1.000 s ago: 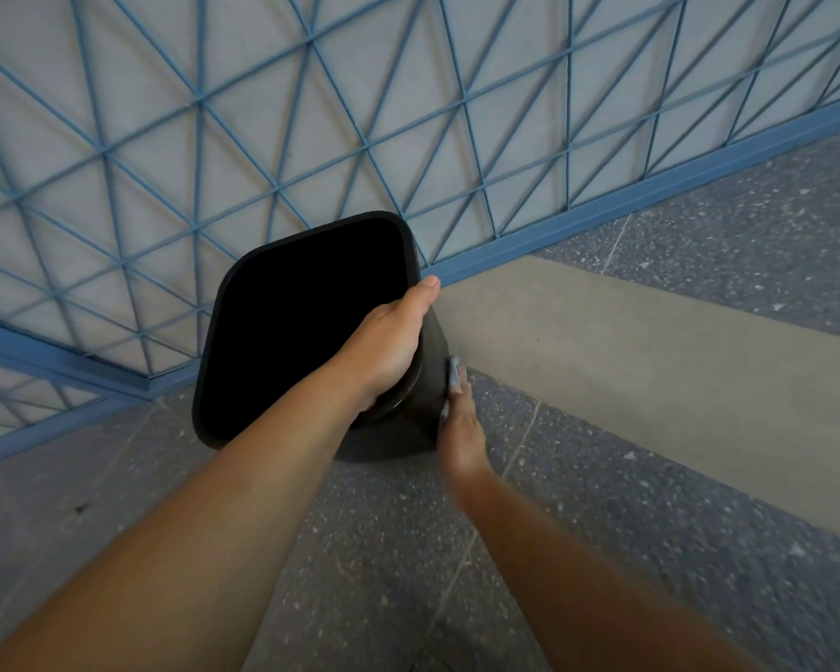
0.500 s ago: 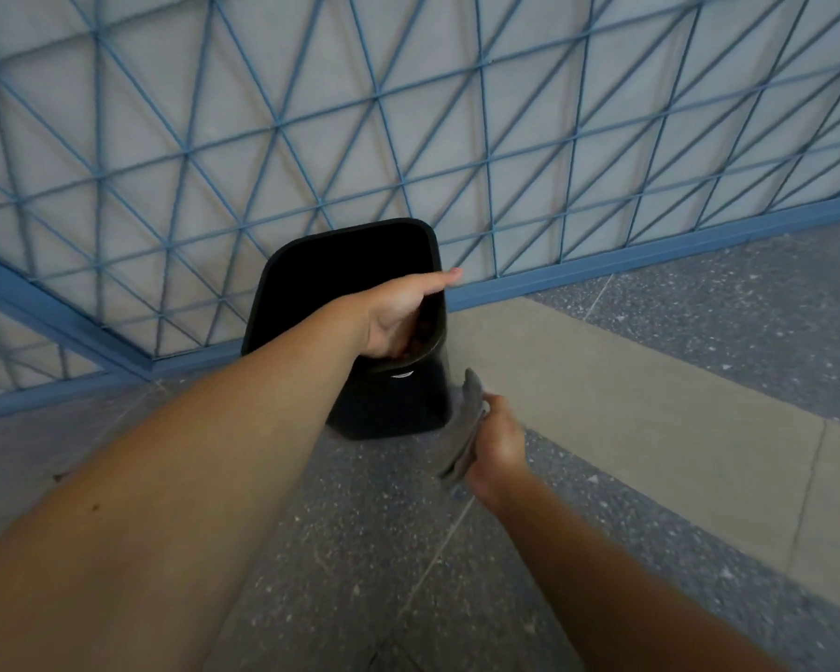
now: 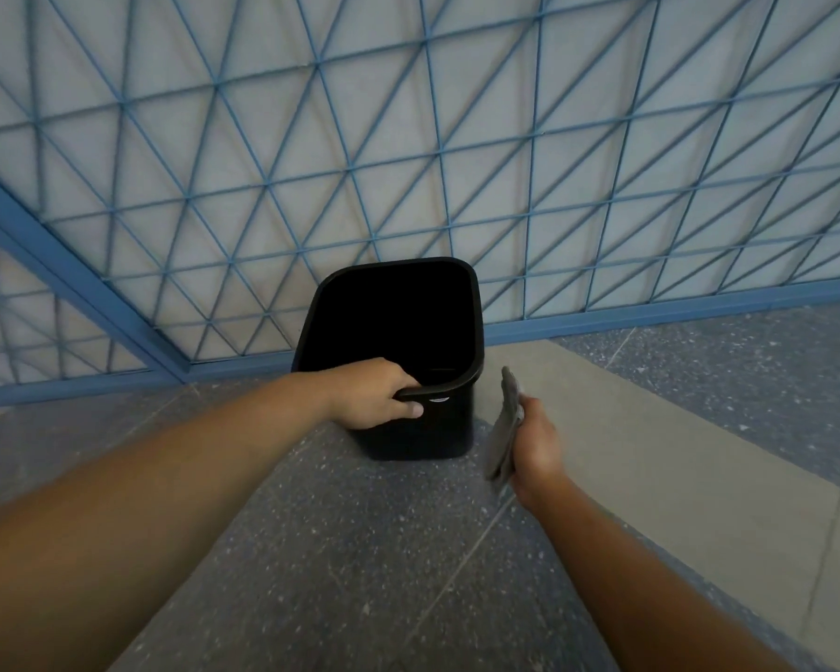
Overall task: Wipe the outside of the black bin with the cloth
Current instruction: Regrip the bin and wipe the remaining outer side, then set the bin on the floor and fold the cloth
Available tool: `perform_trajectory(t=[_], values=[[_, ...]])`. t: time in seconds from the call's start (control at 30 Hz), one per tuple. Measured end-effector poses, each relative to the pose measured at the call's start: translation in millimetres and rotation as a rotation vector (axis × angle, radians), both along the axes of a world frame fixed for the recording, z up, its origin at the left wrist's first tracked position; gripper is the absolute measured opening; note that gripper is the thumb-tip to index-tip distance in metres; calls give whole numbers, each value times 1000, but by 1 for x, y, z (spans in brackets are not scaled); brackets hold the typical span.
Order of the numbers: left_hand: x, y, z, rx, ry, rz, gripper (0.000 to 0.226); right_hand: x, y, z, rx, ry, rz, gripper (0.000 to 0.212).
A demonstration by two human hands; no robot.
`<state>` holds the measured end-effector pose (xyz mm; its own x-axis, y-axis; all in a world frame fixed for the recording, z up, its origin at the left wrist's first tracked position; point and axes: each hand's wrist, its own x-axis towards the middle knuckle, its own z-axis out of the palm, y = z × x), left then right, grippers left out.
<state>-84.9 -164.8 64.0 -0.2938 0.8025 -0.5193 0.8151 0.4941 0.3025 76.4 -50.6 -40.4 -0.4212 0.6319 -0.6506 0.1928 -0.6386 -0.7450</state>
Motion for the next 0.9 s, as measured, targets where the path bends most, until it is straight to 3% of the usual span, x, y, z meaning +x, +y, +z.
perform_trajectory(t=[0.37, 0.5, 0.6, 0.8, 0.9], values=[[-9, 33, -2, 31, 31, -28, 13, 10, 10, -1, 53, -3, 2, 60], [-7, 35, -2, 38, 21, -28, 24, 10, 15, 1, 64, -5, -13, 58], [-9, 31, -5, 70, -6, -17, 17, 9, 14, 7, 64, 19, -4, 59], [-5, 24, -11, 317, 9, 119, 68, -6, -33, 19, 234, 186, 44, 61], [-5, 24, -11, 319, 6, 116, 69, -12, -45, 16, 297, 220, 53, 81]])
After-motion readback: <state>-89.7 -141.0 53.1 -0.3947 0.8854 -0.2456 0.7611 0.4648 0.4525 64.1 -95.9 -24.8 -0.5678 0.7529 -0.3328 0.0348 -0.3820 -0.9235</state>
